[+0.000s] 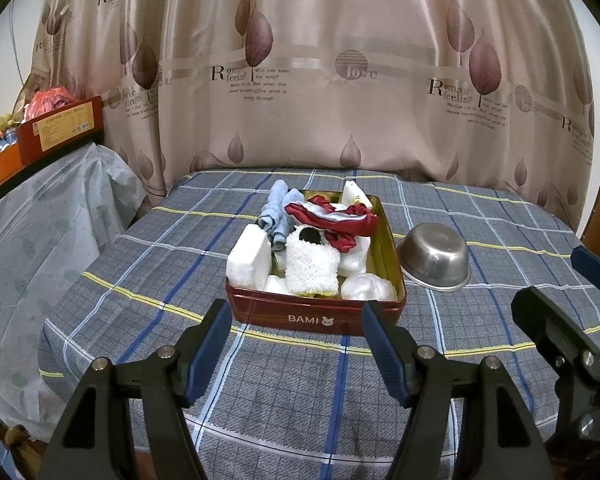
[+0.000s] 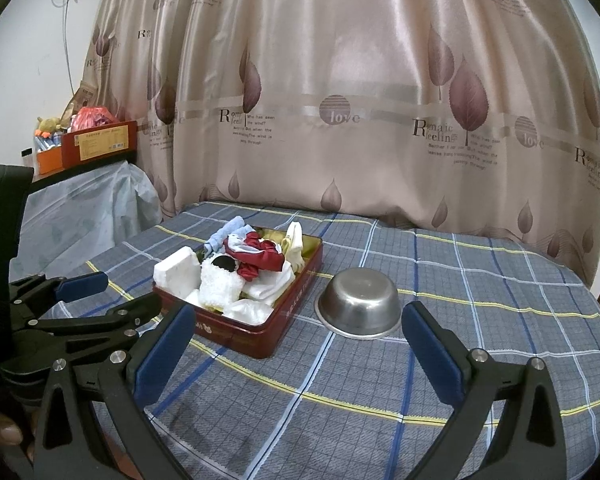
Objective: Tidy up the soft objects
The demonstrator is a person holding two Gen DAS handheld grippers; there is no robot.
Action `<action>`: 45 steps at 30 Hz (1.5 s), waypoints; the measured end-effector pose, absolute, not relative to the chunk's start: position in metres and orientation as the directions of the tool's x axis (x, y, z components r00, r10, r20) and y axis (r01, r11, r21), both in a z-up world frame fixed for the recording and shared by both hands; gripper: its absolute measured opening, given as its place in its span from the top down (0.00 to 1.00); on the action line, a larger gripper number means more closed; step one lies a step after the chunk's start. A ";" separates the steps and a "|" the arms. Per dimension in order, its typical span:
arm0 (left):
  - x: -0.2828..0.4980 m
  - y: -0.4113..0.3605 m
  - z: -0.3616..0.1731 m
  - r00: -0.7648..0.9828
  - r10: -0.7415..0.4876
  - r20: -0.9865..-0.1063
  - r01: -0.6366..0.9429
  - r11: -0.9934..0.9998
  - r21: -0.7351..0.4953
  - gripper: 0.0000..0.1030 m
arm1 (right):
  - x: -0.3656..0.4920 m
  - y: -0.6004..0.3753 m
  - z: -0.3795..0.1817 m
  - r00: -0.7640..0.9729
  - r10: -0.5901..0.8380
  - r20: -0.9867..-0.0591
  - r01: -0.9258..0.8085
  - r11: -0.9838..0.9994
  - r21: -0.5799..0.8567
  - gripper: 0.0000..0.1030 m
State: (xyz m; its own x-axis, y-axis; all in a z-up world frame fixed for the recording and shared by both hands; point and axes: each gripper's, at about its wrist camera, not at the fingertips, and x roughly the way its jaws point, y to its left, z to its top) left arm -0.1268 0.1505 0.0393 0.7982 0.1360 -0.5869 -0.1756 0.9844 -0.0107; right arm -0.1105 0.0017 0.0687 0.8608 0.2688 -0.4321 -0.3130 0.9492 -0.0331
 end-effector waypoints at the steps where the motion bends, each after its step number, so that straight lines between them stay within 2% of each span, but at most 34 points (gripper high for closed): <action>1: -0.126 0.150 0.039 0.798 0.135 -0.587 -0.175 0.985 -0.011 0.33 | -0.110 0.002 0.069 0.861 0.268 -0.432 -0.313 0.949 -0.033 0.01; 45: -0.129 0.157 0.030 0.777 0.145 -0.613 -0.190 0.982 -0.008 0.33 | -0.109 0.002 0.068 0.859 0.268 -0.437 -0.312 0.950 -0.031 0.01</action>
